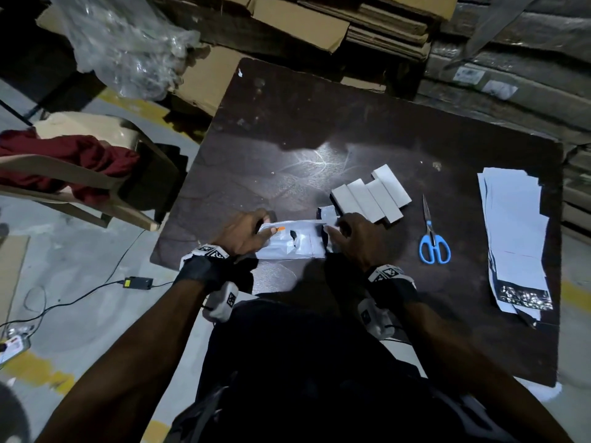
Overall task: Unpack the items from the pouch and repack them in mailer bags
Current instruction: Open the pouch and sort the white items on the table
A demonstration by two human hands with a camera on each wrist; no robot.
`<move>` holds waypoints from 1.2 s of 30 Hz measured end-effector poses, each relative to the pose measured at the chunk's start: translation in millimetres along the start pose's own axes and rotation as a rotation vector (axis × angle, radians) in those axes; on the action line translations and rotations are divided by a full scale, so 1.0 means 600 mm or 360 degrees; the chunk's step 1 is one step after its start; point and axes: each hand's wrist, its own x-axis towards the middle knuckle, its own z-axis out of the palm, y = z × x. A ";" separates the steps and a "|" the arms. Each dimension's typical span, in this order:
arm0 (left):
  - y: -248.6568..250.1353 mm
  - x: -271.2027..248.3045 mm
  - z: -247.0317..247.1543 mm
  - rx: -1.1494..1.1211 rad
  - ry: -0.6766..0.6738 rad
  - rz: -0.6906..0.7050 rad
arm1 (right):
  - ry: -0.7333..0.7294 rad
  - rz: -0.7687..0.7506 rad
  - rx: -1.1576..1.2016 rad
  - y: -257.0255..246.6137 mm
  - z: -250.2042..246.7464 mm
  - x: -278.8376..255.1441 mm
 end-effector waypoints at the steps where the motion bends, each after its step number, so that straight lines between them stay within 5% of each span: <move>1: 0.002 0.001 -0.001 -0.0093 -0.0019 -0.0019 | 0.0024 -0.0144 0.0092 -0.011 0.009 0.001; 7: -0.024 0.011 -0.025 -0.0699 -0.0207 0.0071 | -0.0065 -0.0767 -0.0242 -0.096 0.025 0.043; 14: -0.074 -0.001 -0.051 -0.0991 0.0027 -0.0046 | -0.0518 -0.0466 -0.0437 -0.144 0.021 0.106; 18: -0.113 -0.011 -0.053 -0.0934 0.0079 -0.0255 | -0.0718 -0.0283 -0.0255 -0.147 0.025 0.144; 23: -0.124 -0.018 -0.062 -0.0492 -0.0126 -0.0276 | -0.0563 -0.0341 -0.0253 -0.154 0.050 0.184; 27: -0.114 -0.037 -0.044 -0.0451 0.0298 -0.0319 | -0.0124 -0.0468 -0.0291 -0.153 0.068 0.192; 30: -0.107 -0.049 -0.029 -0.0095 0.0641 -0.0226 | 0.0077 -0.0628 -0.0214 -0.153 0.089 0.187; 36: -0.124 -0.031 -0.008 0.0218 0.0545 -0.0189 | -0.0279 -0.0804 -0.0018 -0.170 0.147 0.151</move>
